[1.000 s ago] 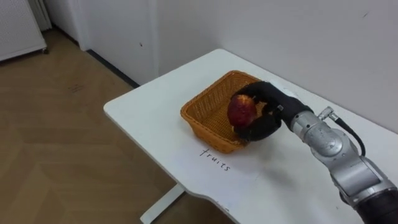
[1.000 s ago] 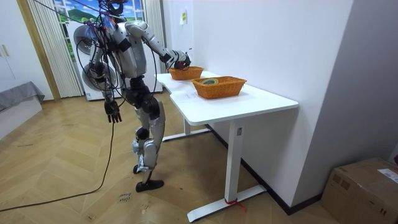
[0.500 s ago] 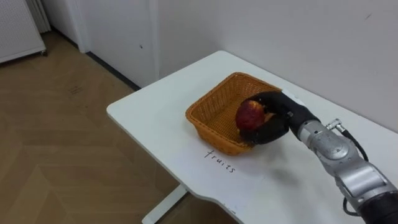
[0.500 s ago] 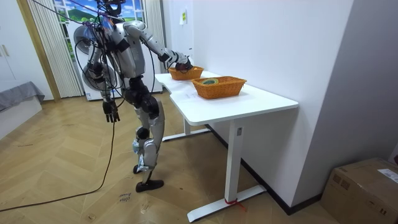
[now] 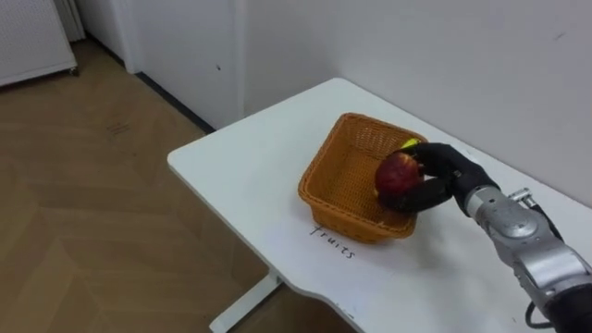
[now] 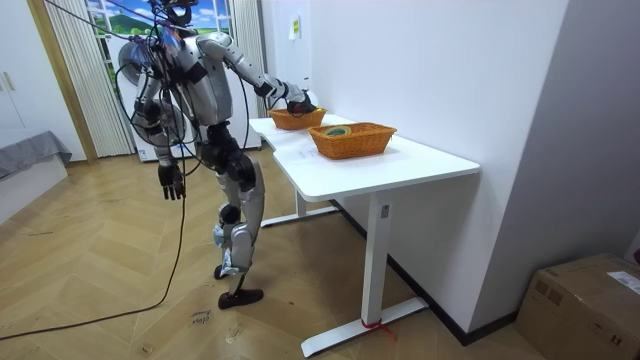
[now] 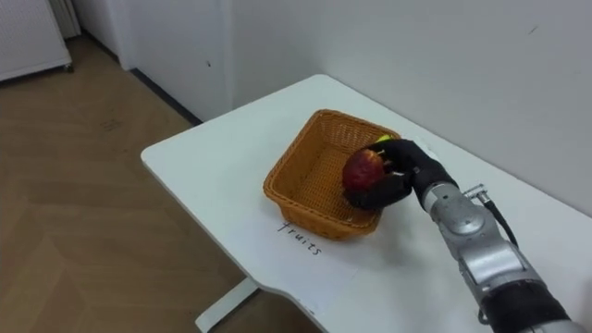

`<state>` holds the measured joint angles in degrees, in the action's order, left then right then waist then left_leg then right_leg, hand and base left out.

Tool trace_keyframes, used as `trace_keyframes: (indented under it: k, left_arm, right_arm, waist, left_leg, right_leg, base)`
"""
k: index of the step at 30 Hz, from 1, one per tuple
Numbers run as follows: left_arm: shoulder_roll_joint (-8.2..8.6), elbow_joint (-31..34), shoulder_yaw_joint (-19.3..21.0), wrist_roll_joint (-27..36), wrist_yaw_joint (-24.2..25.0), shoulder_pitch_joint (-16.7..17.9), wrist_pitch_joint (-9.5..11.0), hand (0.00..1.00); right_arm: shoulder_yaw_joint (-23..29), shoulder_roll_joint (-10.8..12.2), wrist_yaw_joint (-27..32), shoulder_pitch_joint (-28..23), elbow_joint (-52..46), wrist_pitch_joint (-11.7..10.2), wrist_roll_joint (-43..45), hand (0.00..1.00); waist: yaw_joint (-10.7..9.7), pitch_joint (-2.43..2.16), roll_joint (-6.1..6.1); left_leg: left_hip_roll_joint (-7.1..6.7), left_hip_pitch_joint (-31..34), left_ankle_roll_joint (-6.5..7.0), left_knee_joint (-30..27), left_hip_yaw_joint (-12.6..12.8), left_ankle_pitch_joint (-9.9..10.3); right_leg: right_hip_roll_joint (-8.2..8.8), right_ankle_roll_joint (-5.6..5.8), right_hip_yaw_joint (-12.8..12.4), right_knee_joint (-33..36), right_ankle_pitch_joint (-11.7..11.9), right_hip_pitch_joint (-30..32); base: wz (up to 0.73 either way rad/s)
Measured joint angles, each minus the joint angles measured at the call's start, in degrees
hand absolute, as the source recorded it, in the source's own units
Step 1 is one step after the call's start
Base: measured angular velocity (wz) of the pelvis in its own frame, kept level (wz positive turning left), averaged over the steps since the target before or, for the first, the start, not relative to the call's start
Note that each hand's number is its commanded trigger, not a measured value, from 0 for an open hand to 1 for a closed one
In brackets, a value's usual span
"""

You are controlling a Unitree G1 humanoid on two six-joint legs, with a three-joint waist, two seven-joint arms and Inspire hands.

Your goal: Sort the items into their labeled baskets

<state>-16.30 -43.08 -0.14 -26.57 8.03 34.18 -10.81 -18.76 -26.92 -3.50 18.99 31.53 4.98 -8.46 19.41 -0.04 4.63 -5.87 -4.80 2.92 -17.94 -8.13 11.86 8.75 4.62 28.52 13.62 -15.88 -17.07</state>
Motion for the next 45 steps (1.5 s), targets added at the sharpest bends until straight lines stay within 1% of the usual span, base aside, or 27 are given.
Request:
trace_keyframes:
  k: [3, 6, 12, 14, 25, 30, 34, 36, 38, 40, 41, 43, 44, 45]
  left_arm:
    - [0.04, 0.39, 0.0, -0.54, 0.52, 1.76, -0.04, 0.0]
    - [0.05, 0.39, 0.0, -0.54, 0.53, 2.33, -0.16, 0.0]
    - [0.05, 0.44, -0.04, -0.45, 0.5, 2.53, -0.29, 0.0]
    - [0.05, 0.44, -0.08, -0.47, 0.51, 2.54, -0.43, 0.0]
    - [0.06, 0.4, -0.04, 0.07, 0.51, 2.42, -0.4, 0.0]
    - [0.05, -0.28, -0.04, 0.24, 0.48, 1.13, -0.34, 0.0]
    - [0.16, -1.04, 0.06, 0.11, 0.4, -0.07, -0.15, 0.0]
    - [0.18, -0.9, 0.05, 0.8, 0.13, -1.6, -0.19, 0.0]
    - [0.17, -0.72, 0.08, 1.09, -0.08, -1.77, -0.16, 0.0]
    - [0.13, -0.71, 0.19, 1.07, -0.1, -2.89, -0.15, 0.0]
    - [0.15, -0.72, 0.37, 1.06, -0.12, -3.68, -0.03, 0.0]
    - [0.2, -0.75, 0.68, 1.06, -0.12, -4.6, 0.49, 0.0]
    - [0.22, -0.79, 0.94, 1.07, -0.12, -5.29, 0.66, 0.0]
    - [0.22, -0.78, 1.25, 1.08, -0.25, -5.97, 0.75, 0.0]
  right_arm:
    - [0.48, -0.01, 0.36, -0.21, -0.51, 0.04, 0.52, 0.0]
    - [1.04, 0.0, 0.35, -0.34, -1.24, 0.06, 2.49, 0.0]
    - [1.81, -0.01, 0.44, -1.62, -5.51, 0.09, 5.11, 0.0]
    - [1.8, 0.0, 0.44, -2.09, -6.75, 0.09, 5.62, 0.0]
    - [1.79, 0.0, 0.97, -2.18, -7.49, 0.1, 6.29, 0.0]
    - [1.79, 0.0, 0.98, -2.17, -7.49, 0.09, 5.44, 0.0]
    - [2.21, -0.01, 0.99, -2.13, -8.0, 0.08, 5.26, 0.0]
    - [2.65, -0.04, 1.3, -2.02, -9.98, 0.09, 4.9, 0.0]
    - [2.83, -0.05, 1.31, -1.98, -12.48, 0.09, 4.35, 0.0]
    - [3.77, -0.05, 1.34, -1.94, -15.36, 0.06, 2.54, 0.0]
    - [4.84, -0.06, 1.35, -1.94, -16.74, 0.03, 0.84, 0.0]
    - [6.73, -0.21, 1.56, -1.93, -18.55, 0.01, -1.04, 0.0]
    - [7.04, -0.91, 1.94, -1.48, -19.22, -0.22, -2.51, 0.0]
    - [7.05, -1.65, 2.05, -0.52, -19.19, -0.23, -3.68, 0.0]
  waist:
    - [-0.31, 0.02, -0.16]
    - [-0.48, 0.03, -0.17]
    - [-0.52, 0.0, -0.38]
    - [-0.47, 0.12, -0.64]
    - [-0.6, 0.16, -0.59]
    - [-0.55, 0.22, -0.71]
    - [-0.51, 0.26, -0.67]
    - [-1.2, 0.36, -0.39]
    - [-2.24, 0.35, -0.19]
    - [-3.12, 0.34, 0.18]
    - [-3.53, 0.44, 0.45]
    - [-3.6, 0.3, 0.73]
    - [-3.98, 0.15, 0.98]
    - [-4.81, 0.06, 1.32]
  left_leg:
    - [-0.01, 0.13, -0.01, -0.63, -0.11, 0.28]
    - [-0.09, 0.17, 0.05, -0.81, -0.19, 0.34]
    - [-0.13, -0.08, 0.15, -0.78, -0.1, 0.4]
    - [-0.12, -0.88, 0.16, -0.45, 0.08, 0.43]
    - [-0.19, -1.0, 0.19, -0.81, 0.07, 0.75]
    - [-0.15, -1.04, 0.18, -0.8, 0.13, 0.75]
    - [-0.01, -1.02, 0.21, -0.59, 0.89, 0.76]
    - [0.1, -0.57, 0.22, -0.51, 1.28, 0.72]
    - [0.09, -0.32, 0.23, -0.4, 1.37, 0.72]
    - [0.17, 0.15, 0.23, -0.15, 1.63, 0.71]
    - [0.17, 0.19, 0.24, 0.07, 1.77, 0.71]
    - [0.29, 0.1, 0.25, 0.72, 2.66, 0.72]
    - [0.37, 0.11, 0.26, 0.96, 2.93, 0.73]
    - [0.42, 0.1, 0.27, 1.23, 3.17, 0.72]
  right_leg:
    - [-0.03, 0.03, -0.05, 0.0, -0.02, -0.03]
    - [0.02, 0.07, -0.16, 0.05, -0.06, -0.06]
    - [0.11, 0.15, -0.58, 0.29, -0.1, -0.11]
    - [0.13, 0.18, -1.13, 0.26, -0.13, -0.59]
    - [-0.1, 0.23, -1.96, 0.02, -0.35, -0.94]
    - [-0.18, 0.22, -2.42, 0.17, -0.35, -0.92]
    - [-0.12, 0.07, -3.37, 0.4, -0.46, -0.26]
    - [0.12, -0.05, -3.59, 1.14, -0.53, 1.0]
    - [0.15, -0.06, -3.73, 1.17, -0.54, 1.39]
    - [0.03, -0.06, -4.28, 1.13, -0.53, 2.02]
    - [0.04, -0.06, -4.53, 1.15, -0.53, 2.23]
    - [0.07, -0.05, -5.22, 1.23, -0.52, 2.54]
    - [0.08, -0.04, -5.58, 1.42, -0.5, 2.88]
    - [0.11, -0.03, -5.84, 1.7, -0.47, 3.25]
  base:
    - [0.0]
    - [0.0]
    - [-0.01]
    - [-0.06]
    - [0.0]
    - [0.0]
    - [-0.09]
    - [-0.1]
    - [-0.07]
    - [-0.08]
    - [-0.09]
    - [-0.19]
    - [-0.18]
    - [-0.08]
